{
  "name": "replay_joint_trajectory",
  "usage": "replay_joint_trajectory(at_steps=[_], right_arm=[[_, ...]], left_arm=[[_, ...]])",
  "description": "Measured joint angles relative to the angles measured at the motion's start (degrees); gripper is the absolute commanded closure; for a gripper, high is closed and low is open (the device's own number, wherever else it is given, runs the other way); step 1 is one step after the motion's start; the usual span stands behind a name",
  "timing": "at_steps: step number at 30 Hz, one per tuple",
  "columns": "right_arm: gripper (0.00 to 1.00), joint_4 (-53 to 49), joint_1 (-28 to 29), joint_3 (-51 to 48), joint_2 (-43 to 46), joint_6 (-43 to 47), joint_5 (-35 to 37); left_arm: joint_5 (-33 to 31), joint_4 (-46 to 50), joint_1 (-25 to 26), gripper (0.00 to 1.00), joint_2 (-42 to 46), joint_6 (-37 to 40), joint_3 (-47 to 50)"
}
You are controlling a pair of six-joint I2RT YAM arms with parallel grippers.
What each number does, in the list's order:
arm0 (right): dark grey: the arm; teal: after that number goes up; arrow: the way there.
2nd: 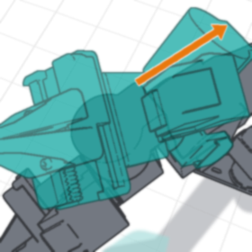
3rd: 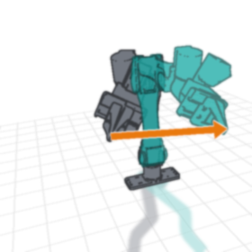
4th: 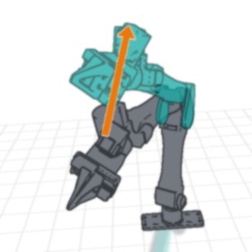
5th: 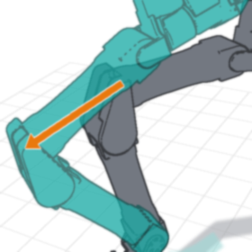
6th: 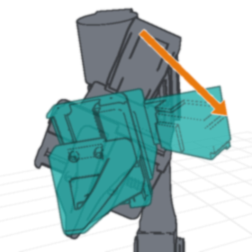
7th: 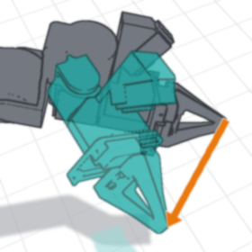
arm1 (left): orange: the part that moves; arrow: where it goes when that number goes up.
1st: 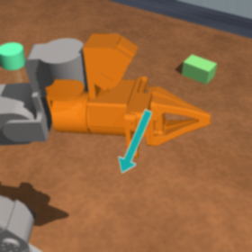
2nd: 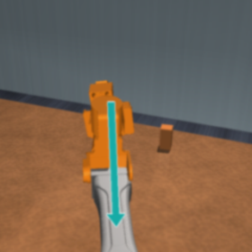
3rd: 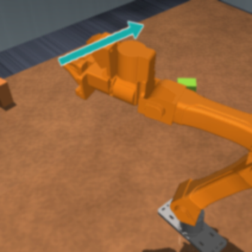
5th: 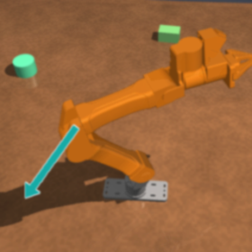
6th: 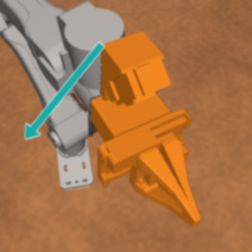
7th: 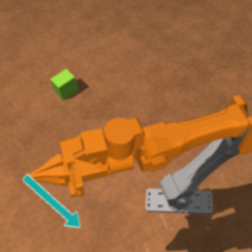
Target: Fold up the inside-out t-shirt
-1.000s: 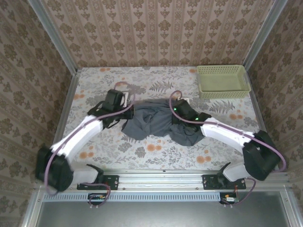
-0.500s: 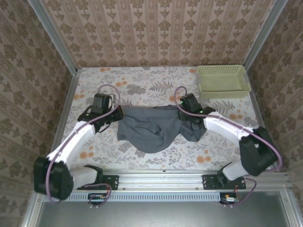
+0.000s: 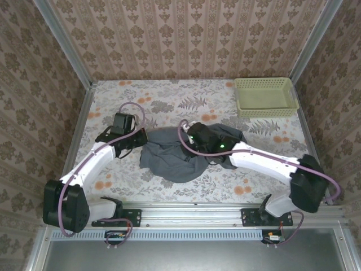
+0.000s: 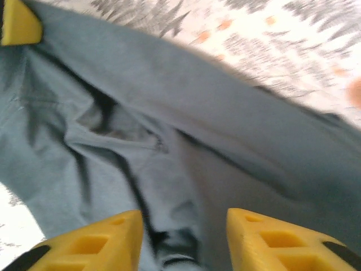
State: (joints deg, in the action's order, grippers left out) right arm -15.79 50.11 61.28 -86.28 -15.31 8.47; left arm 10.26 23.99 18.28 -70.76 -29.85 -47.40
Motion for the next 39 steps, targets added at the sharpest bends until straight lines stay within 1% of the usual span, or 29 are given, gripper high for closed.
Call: replay_joint_trajectory(at_steps=[4, 7, 8, 14, 19, 23, 28, 34, 39], right_arm=[[0.63, 0.17, 0.44, 2.49, -8.37, -0.98, -4.09], [0.70, -1.44, -0.02, 4.68, -13.16, -2.25, -4.46], [0.71, -1.75, -0.52, 5.31, -14.19, -2.78, -4.39], [0.68, -2.91, -6.88, 7.65, -16.33, -3.21, -2.89], [0.57, -3.21, -9.62, 9.31, -17.38, -2.29, -2.86], [0.55, -3.34, -8.94, 9.31, -17.38, -1.40, -4.26], [0.55, -3.96, -6.32, 9.01, -16.72, -1.31, -2.89], [0.59, -5.31, -2.82, 8.31, -12.07, -1.33, -2.29], [0.59, -5.90, -1.14, 8.31, -12.17, -1.81, -2.75]], left_arm=[[-0.20, -0.07, -0.02, 1.00, 0.02, -0.02, 0.28], [-0.15, -0.24, -0.07, 1.00, 0.02, -0.02, 0.76], [-0.13, -0.22, -0.07, 1.00, 0.02, -0.02, 0.94], [0.26, -0.46, -0.07, 1.00, 0.28, -0.02, 1.86], [0.81, -0.68, -0.07, 1.00, 1.36, -0.17, 2.75], [0.92, -0.72, -0.09, 1.00, 1.40, -0.17, 2.75], [0.90, -0.79, -0.42, 1.00, 1.40, -0.17, 2.75], [0.90, -0.79, -0.44, 1.00, 1.40, -0.17, 2.75], [0.92, -0.79, -0.44, 1.00, 1.40, -0.20, 2.75]])
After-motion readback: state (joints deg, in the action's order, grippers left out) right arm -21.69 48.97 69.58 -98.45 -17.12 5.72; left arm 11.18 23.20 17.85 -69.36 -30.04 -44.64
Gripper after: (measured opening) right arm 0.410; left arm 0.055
